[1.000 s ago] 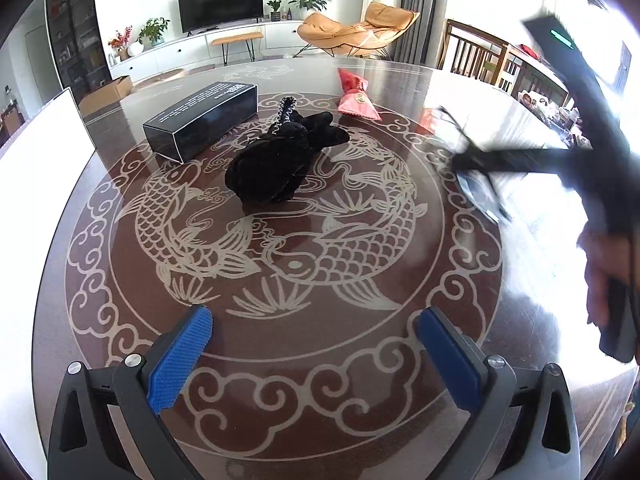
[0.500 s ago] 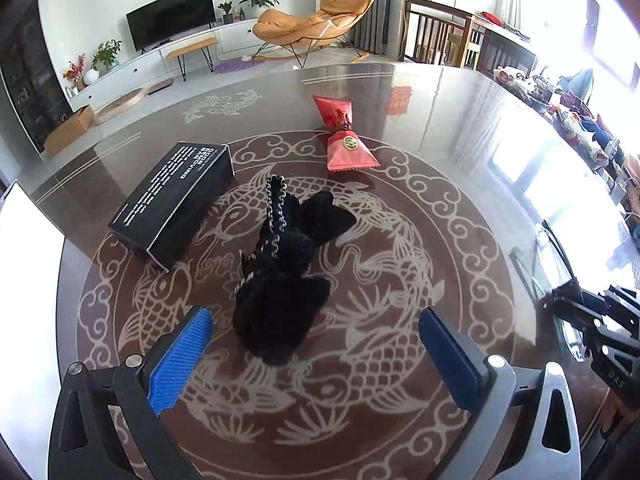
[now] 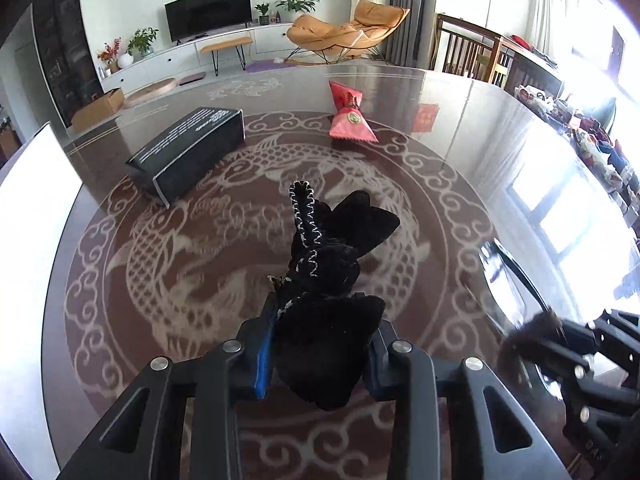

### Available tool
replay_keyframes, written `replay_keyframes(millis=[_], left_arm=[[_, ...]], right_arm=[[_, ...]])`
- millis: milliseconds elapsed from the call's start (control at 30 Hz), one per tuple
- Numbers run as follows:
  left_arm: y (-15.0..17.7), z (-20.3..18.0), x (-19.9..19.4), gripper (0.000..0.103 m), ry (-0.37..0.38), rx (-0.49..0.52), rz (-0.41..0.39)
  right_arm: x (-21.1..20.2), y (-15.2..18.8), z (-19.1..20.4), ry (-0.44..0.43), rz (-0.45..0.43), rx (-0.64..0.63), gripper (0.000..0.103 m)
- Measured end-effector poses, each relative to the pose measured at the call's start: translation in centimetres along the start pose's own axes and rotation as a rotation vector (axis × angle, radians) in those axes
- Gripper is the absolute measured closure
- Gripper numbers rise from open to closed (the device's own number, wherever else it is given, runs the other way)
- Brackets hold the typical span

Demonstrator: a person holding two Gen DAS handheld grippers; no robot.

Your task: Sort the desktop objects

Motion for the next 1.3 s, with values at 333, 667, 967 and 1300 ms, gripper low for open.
replay_keyframes(millis=[333, 667, 967, 1300], left_arm=[[3.6, -0.2, -2.0, 0.062, -0.031, -0.045, -0.063], [4.1, 0.9, -1.9, 0.013, -0.057, -0.085, -0.024], [4.3, 1.2, -1.7, 0.005, -0.053, -0.085, -0.014], [4.4, 1.2, -1.8, 0.002, -0.054, -0.088, -0.008]], right_arm=[[0.5, 0.1, 1.3, -0.003, 0.001, 0.008, 0.085], [0.6, 0.2, 1.5, 0.020, -0.002, -0.014, 0.085], [0.5, 0.4, 1.6, 0.030, -0.004, -0.034, 0.081], [0.6, 0.3, 1.7, 0.026, -0.004, -0.025, 0.079]])
Point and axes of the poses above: each gripper's, at about its wrist camera, not at the fingertips, and x roughly the way its jaws point, z to its left, y to its underside, the point moved 7 cm from there along x, roughly the way its jaws point, and after that the axes turned 11 degrees about y, right-handed, at the moved point
